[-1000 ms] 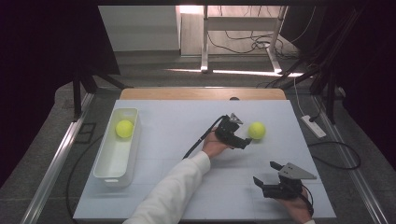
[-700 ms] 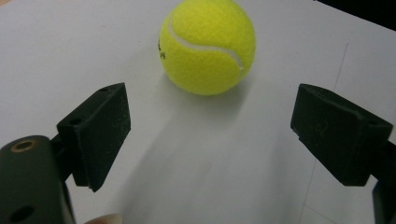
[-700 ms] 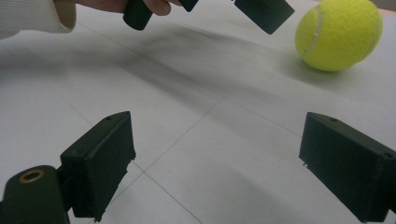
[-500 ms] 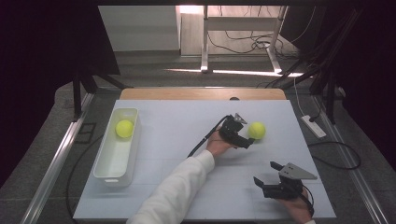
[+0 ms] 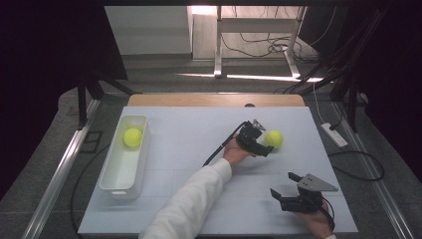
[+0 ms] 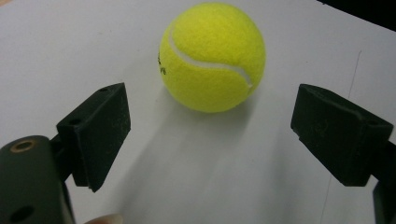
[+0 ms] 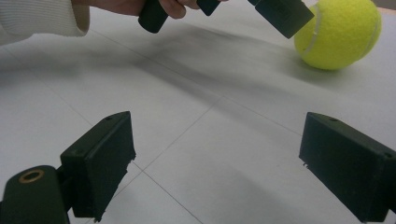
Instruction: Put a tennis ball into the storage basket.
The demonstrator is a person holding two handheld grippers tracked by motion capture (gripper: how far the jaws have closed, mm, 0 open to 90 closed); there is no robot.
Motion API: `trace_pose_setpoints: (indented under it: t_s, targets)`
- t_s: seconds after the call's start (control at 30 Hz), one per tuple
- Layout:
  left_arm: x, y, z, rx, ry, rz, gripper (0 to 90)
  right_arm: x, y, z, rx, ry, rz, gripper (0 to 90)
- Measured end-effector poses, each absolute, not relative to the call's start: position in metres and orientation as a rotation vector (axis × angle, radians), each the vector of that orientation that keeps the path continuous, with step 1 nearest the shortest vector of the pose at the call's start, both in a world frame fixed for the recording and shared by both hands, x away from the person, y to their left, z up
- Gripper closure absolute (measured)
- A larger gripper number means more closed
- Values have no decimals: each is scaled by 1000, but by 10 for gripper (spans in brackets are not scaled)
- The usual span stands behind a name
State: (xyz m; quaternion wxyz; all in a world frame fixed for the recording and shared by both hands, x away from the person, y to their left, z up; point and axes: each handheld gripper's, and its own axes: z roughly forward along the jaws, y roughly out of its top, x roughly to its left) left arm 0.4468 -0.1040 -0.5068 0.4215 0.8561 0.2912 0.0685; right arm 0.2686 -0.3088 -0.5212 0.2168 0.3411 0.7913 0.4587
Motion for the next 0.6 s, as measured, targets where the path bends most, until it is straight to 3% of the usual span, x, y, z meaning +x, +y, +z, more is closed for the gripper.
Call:
trace_pose_setpoints:
  t_s: [0.6]
  targets:
    - [455, -117, -511, 2152, 735, 152, 125, 268, -310, -521, 948, 2190, 1270, 97]
